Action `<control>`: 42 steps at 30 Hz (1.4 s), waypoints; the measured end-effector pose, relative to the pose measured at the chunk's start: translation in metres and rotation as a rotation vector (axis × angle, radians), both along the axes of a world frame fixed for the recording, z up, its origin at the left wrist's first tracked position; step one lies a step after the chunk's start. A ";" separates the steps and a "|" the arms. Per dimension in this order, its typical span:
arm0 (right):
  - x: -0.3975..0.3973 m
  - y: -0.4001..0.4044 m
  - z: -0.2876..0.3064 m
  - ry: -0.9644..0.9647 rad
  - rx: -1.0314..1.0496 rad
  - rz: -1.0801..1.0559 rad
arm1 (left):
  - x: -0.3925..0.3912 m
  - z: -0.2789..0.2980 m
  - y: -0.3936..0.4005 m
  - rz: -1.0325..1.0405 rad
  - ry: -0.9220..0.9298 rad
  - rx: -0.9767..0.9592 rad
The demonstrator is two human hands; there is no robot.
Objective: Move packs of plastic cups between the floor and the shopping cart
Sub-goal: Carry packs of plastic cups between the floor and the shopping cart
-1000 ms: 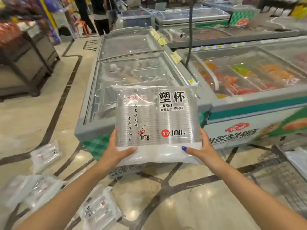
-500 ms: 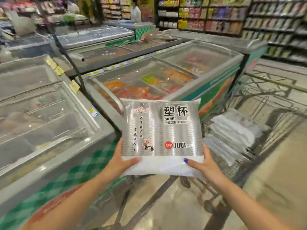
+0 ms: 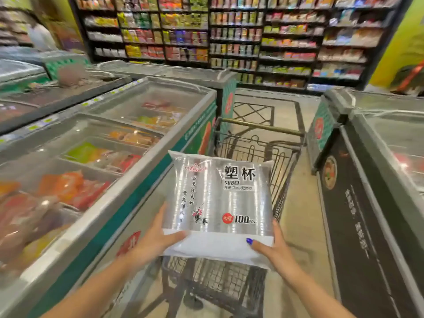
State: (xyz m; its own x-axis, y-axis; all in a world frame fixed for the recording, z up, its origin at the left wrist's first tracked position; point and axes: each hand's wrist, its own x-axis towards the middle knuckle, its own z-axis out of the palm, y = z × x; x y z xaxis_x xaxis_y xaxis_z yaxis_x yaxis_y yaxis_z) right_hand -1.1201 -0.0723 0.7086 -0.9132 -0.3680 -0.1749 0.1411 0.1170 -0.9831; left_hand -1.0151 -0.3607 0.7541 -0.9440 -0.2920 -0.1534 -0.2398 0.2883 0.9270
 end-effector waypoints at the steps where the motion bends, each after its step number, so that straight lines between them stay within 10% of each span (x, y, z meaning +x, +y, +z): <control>1: -0.011 0.000 -0.003 -0.004 0.006 -0.048 | -0.021 -0.005 -0.005 -0.025 -0.025 0.001; 19: -0.229 -0.073 -0.097 -0.153 0.156 -0.408 | -0.346 -0.106 -0.073 -0.258 -0.245 0.062; 42: -0.308 -0.084 -0.193 -0.287 0.263 -0.387 | -0.425 -0.203 -0.077 -0.270 -0.419 -0.031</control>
